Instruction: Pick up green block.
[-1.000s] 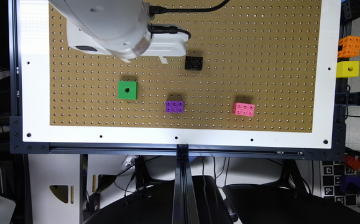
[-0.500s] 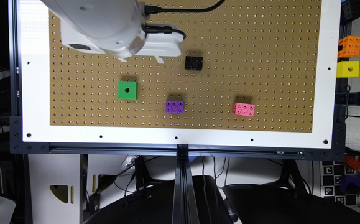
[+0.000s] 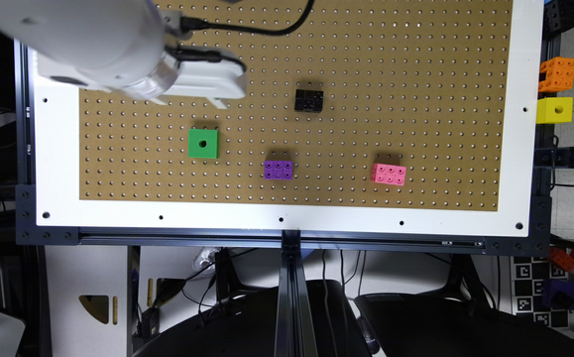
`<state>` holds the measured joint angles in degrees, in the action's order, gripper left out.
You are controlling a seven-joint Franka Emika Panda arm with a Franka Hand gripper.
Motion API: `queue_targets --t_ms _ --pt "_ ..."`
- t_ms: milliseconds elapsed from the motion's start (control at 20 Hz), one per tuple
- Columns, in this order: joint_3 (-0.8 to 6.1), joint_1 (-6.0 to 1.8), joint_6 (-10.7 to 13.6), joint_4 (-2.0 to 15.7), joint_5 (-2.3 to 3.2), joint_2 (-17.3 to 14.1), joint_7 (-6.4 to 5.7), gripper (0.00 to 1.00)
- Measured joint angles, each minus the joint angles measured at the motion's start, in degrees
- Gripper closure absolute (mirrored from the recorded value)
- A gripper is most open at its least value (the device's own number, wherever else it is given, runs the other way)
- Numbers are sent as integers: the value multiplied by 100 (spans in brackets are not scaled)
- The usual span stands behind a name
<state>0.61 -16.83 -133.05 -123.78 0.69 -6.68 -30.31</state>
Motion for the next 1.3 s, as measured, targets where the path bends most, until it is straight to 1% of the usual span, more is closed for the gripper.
queue_targets --t_ms 100,200,350,450,550,600,750,1100,1200,1300 --pt "-1 -56 0 160 0 -146 49 0" --pt "-1 -105 0 289 0 -264 99 0" --pt "-1 -162 1 461 0 -399 140 0" --pt "-1 -218 1 592 0 -494 200 0" --pt "-1 -258 1 686 0 -575 237 0" --pt "-1 -265 1 722 0 -606 242 0" --pt "-1 -268 1 780 0 -662 242 0" --pt "3 -265 1 781 0 -672 242 0" --pt "13 -263 -2 782 0 -736 242 0" --pt "24 -260 -89 782 0 -877 242 0"
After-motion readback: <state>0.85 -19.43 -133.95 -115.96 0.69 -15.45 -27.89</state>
